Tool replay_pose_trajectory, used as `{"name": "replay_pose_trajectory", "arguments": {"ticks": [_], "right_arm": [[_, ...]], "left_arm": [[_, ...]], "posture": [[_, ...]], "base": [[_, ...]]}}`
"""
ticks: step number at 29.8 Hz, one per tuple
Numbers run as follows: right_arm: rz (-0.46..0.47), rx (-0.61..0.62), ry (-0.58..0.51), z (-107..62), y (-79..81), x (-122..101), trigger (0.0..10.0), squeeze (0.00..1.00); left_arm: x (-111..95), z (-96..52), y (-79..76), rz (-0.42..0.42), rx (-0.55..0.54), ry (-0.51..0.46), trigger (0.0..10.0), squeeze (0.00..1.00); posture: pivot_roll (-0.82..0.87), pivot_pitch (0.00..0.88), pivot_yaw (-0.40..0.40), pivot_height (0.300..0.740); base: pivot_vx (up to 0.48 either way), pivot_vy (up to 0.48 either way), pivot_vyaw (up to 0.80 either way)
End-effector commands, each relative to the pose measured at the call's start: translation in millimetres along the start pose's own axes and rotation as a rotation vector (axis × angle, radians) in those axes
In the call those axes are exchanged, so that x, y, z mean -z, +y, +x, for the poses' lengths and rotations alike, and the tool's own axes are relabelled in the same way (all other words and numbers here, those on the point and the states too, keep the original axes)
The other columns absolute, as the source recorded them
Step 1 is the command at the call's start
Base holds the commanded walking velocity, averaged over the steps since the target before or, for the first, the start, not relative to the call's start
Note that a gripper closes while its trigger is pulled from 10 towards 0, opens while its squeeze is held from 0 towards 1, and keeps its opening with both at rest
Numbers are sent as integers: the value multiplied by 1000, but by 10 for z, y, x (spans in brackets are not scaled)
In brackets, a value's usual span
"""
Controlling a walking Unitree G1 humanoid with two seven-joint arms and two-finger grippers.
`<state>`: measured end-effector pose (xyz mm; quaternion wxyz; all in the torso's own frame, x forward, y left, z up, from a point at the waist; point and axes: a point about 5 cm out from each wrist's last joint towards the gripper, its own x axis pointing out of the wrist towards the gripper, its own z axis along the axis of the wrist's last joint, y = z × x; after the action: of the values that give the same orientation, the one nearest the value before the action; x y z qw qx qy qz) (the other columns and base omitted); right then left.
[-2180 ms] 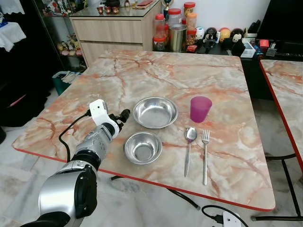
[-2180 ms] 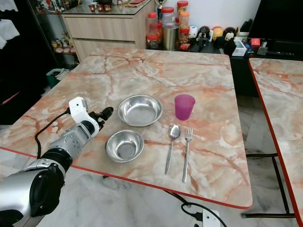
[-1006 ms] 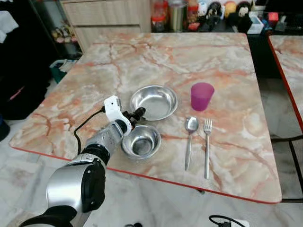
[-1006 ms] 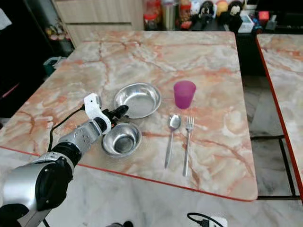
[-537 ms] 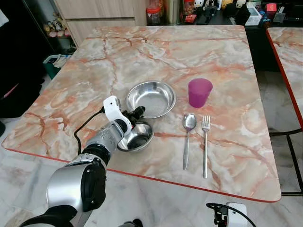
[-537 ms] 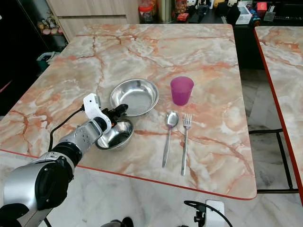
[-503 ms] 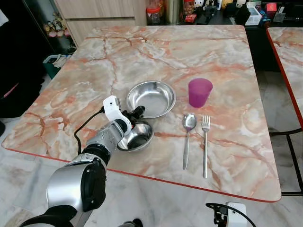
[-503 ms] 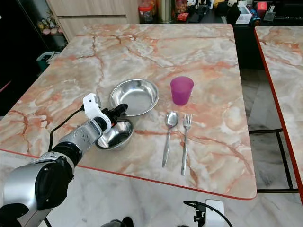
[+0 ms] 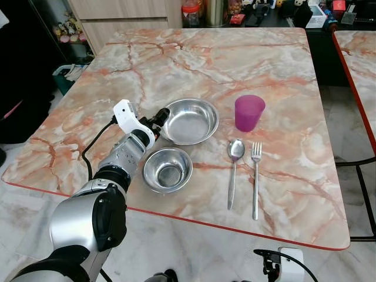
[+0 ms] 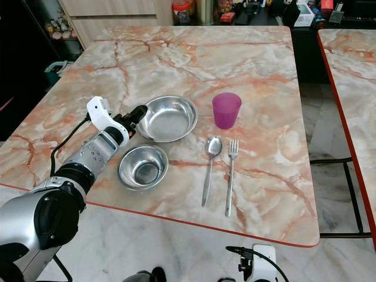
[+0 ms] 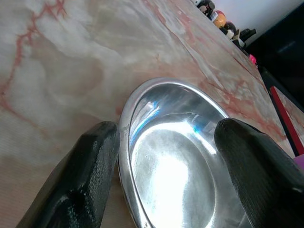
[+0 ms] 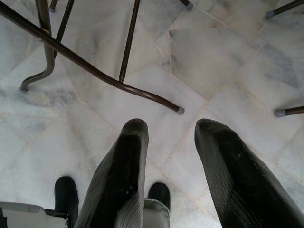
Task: Setting the table
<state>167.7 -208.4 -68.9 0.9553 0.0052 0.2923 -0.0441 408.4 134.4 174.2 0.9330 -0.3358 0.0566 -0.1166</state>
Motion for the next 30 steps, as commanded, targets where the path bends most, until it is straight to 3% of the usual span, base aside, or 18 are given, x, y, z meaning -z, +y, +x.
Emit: {"name": "replay_pose_trajectory", "arguments": {"ticks": [1, 13, 23, 30], "right_arm": [[9, -13, 18, -22, 47, 54, 10000, 0], [2, -18, -16, -43, 30, 37, 10000, 0], [-4, -33, -62, -18, 55, -38, 10000, 0], [-3, -36, -70, -23, 67, -41, 10000, 0]], "left_arm": [[-22, -14, 47, 12, -18, 2, 10000, 0], [-29, -54, 177, 27, -105, 10, 10000, 0], [173, -48, 130, 43, -89, 106, 10000, 0], [210, -40, 106, 48, -87, 123, 10000, 0]], "posture": [[-71, 151, 109, 740], [-87, 161, 113, 740], [-93, 164, 120, 740], [-100, 166, 123, 740]], "base": [[0, 0, 0], [0, 0, 0], [0, 0, 0], [0, 0, 0]]}}
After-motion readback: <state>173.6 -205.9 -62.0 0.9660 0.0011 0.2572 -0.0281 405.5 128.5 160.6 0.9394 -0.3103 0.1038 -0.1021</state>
